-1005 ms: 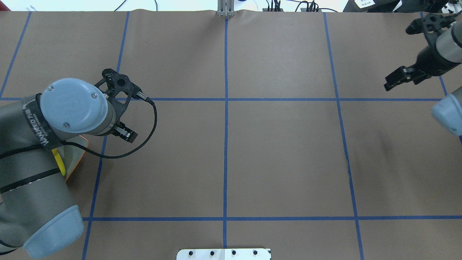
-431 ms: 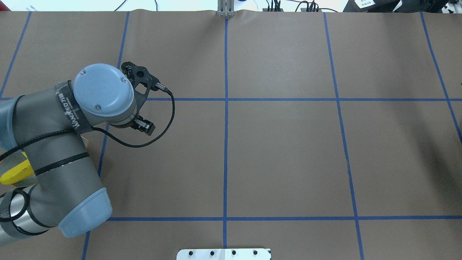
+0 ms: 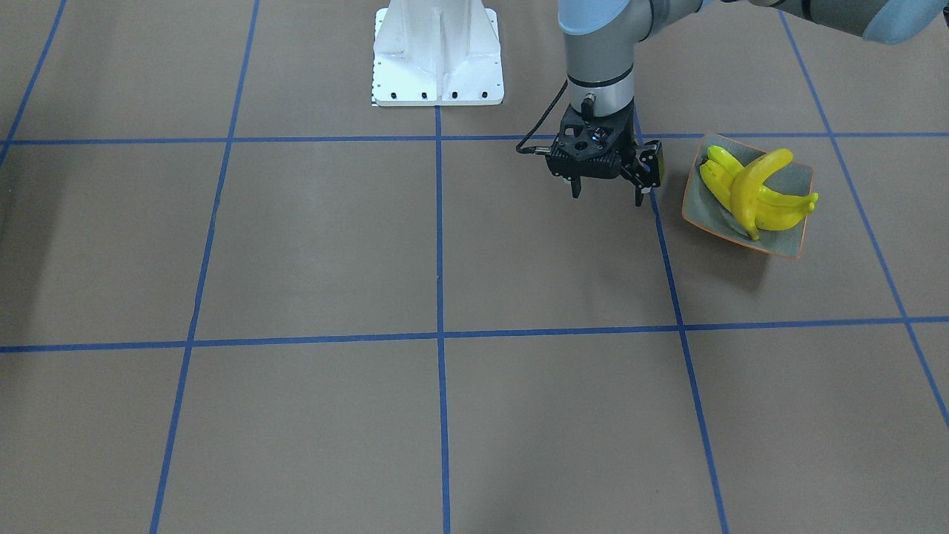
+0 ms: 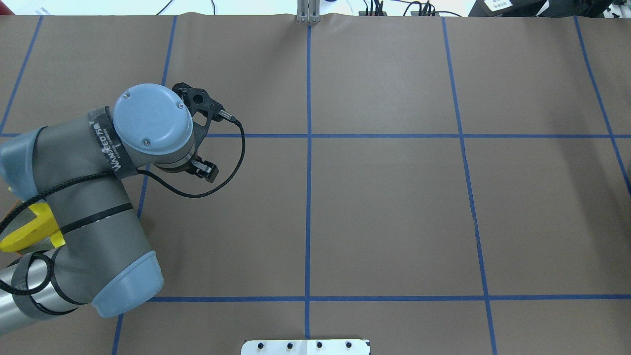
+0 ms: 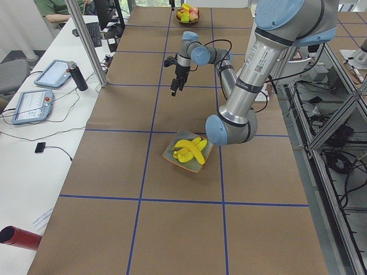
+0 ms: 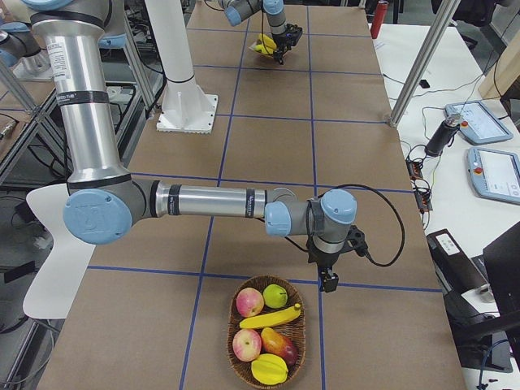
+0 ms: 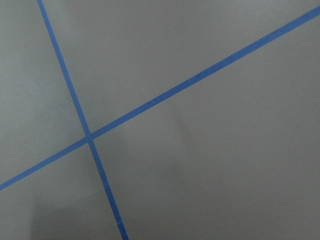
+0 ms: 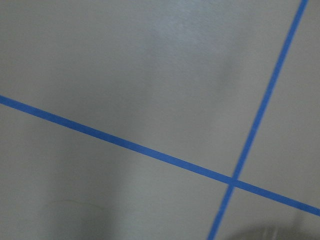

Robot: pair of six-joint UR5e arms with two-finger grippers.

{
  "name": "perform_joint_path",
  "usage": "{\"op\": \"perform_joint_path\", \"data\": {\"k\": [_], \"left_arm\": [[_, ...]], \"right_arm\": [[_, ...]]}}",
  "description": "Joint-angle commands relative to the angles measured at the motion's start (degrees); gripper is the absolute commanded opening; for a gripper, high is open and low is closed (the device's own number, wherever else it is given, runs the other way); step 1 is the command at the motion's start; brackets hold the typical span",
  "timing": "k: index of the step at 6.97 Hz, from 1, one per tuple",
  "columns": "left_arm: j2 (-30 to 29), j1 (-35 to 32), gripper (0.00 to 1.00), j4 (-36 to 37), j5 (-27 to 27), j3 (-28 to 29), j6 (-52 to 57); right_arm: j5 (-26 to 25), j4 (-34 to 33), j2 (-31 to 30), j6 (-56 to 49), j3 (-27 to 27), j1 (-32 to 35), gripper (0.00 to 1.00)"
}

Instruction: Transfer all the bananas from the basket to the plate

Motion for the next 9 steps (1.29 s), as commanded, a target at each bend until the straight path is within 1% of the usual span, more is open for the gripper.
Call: {"op": "perform_joint_path", "data": {"k": [1,3,5,7,9], "left_arm": [[-0.07,0.09,1.00,-0.09,-0.01,0.07,-0.07],[-0.42,0.00,1.00,-1.31,-0.01,1.20,-0.07],[-0.42,0.00,1.00,-2.11,-0.01,2.09,-0.07],[-0.34,0.01,1.00,-2.11,0.07,2.09,0.02],[-0.34,0.00,1.00,-2.11,0.08,2.18,0.02]], "right_arm": [[-0.83,0.33,0.51,-0.03,-5.39,0.32,0.99],[-1.52,0.51,1.83,-0.65,-9.88,0.14,0.99],[-2.14,0.42,1.83,-0.65,-11.65,0.05,0.97],[-3.55,0.34,1.66,-3.09,-12.44,-0.74,0.94],[-3.55,0.07,0.87,-5.03,-13.06,-0.91,0.91]]}}
